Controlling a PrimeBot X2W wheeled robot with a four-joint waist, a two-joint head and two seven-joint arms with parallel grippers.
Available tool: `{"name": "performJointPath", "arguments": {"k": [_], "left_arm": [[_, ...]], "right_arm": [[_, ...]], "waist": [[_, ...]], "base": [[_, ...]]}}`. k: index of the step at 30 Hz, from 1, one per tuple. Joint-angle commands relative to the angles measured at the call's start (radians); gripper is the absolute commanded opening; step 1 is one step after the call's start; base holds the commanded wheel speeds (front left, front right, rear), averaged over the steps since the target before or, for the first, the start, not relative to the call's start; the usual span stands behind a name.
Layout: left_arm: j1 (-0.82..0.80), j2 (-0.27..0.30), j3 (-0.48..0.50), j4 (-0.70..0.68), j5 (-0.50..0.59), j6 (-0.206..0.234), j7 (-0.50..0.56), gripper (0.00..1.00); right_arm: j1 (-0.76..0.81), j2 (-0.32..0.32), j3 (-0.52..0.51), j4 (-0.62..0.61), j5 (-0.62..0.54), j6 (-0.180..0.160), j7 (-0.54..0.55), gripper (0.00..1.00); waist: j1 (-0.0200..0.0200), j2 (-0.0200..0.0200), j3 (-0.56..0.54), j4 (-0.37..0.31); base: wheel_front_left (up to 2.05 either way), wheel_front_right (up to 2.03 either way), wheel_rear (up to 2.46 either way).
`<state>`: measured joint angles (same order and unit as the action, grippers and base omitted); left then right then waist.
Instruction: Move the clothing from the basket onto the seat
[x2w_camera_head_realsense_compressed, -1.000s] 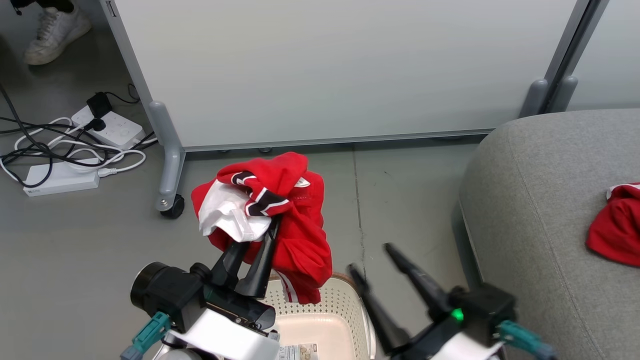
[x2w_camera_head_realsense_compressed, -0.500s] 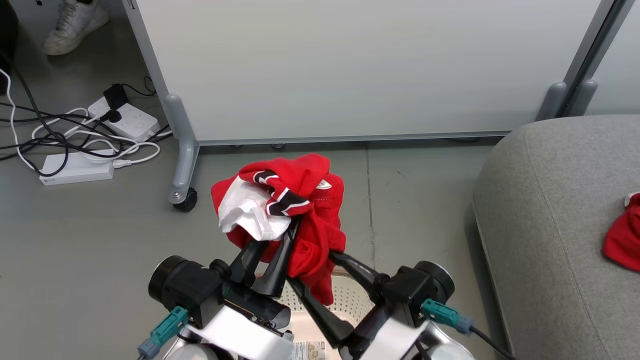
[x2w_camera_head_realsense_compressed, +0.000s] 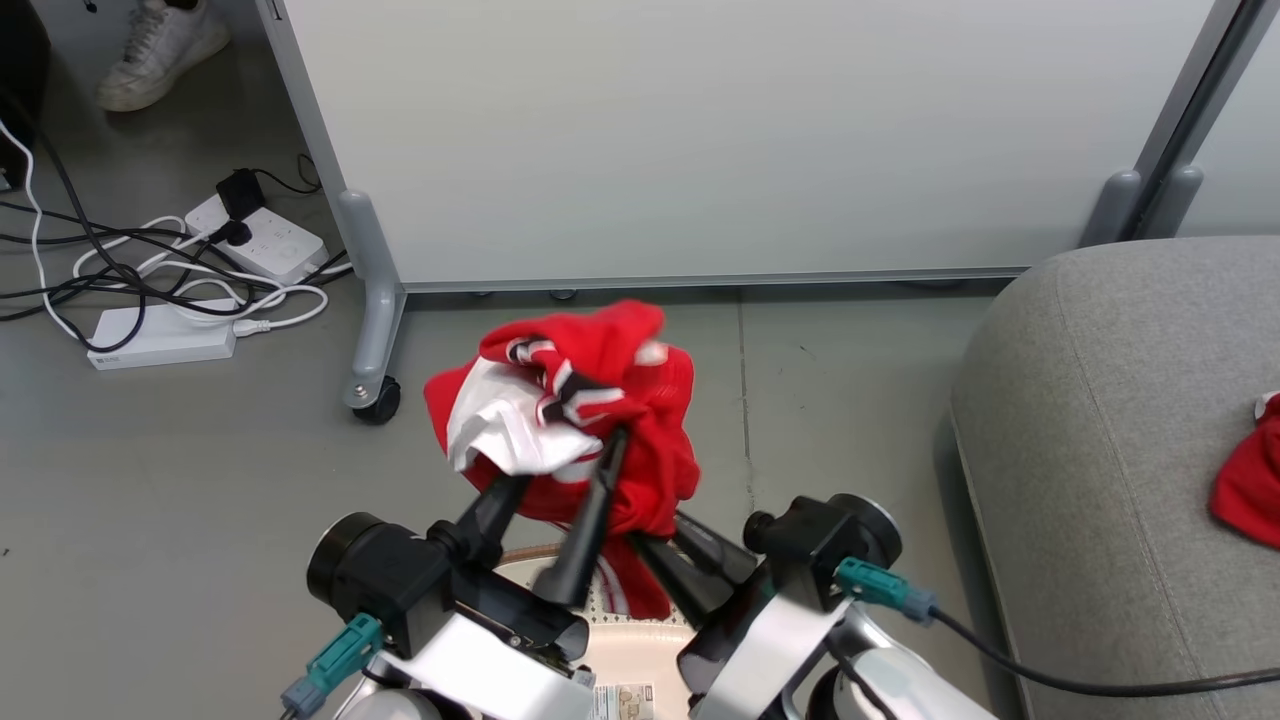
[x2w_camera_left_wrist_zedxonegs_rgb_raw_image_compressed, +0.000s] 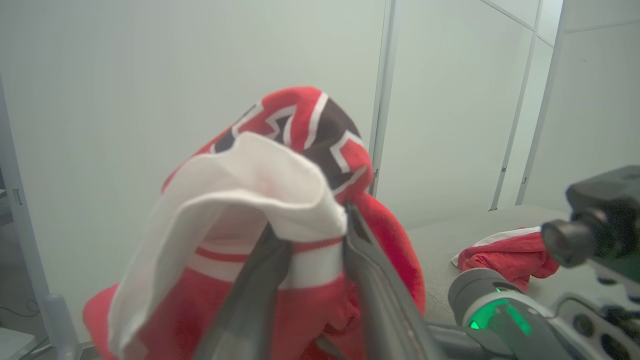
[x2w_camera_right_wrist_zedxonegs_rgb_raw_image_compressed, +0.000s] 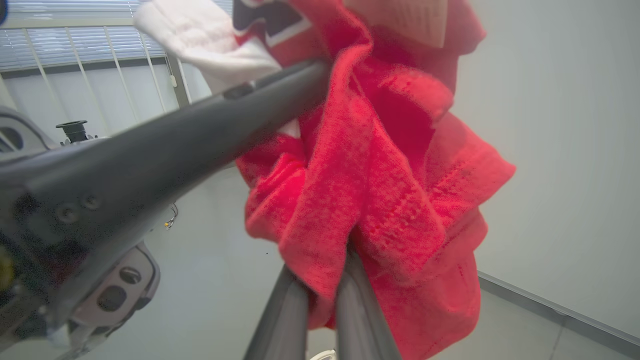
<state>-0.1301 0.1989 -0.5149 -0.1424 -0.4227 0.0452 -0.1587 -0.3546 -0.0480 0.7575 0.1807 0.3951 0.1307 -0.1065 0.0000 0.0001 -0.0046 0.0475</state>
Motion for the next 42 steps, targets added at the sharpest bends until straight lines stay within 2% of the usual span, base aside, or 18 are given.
{"name": "performJointPath", "arguments": {"k": [1, 6, 13, 20, 29, 42], "left_arm": [[-0.009, 0.002, -0.004, -0.003, -0.001, -0.003, 0.003, 1.0], [-0.021, 0.017, -0.033, 0.0, 0.013, -0.019, 0.035, 1.0], [-0.023, 0.057, -0.131, 0.03, 0.061, -0.063, 0.122, 1.0], [-0.009, 0.049, -0.196, 0.075, 0.071, -0.091, 0.148, 1.0], [-0.012, 0.032, -0.23, 0.111, 0.074, -0.099, 0.134, 1.0], [-0.05, 0.056, -0.217, 0.098, 0.088, -0.08, 0.141, 1.0]], "right_arm": [[-0.005, -0.006, -0.018, 0.007, 0.0, 0.0, -0.013, 0.0], [0.018, -0.006, -0.101, 0.035, -0.016, 0.0, -0.026, 0.0], [0.054, -0.01, -0.233, 0.08, -0.061, 0.0, -0.022, 0.0], [0.091, -0.016, -0.314, 0.086, -0.075, 0.0, -0.013, 0.0], [0.141, -0.031, -0.403, 0.062, -0.104, 0.0, 0.012, 0.0], [0.139, -0.045, -0.48, -0.009, -0.118, 0.0, 0.027, 0.0]], "waist": [[0.0, -0.0001, 0.0, -0.004], [0.0, -0.0001, 0.0, -0.014], [0.0, -0.0001, 0.004, -0.047], [0.0, -0.0001, 0.005, -0.1], [0.0, -0.0001, 0.005, -0.222], [0.0, -0.0001, 0.076, -0.448]], "base": [[0.0, 0.0, 0.0], [0.0, 0.0, 0.0], [0.0, 0.0, 0.0], [0.0, 0.0, 0.0], [0.0, 0.0, 0.0], [0.0, 0.0, 0.0]]}}
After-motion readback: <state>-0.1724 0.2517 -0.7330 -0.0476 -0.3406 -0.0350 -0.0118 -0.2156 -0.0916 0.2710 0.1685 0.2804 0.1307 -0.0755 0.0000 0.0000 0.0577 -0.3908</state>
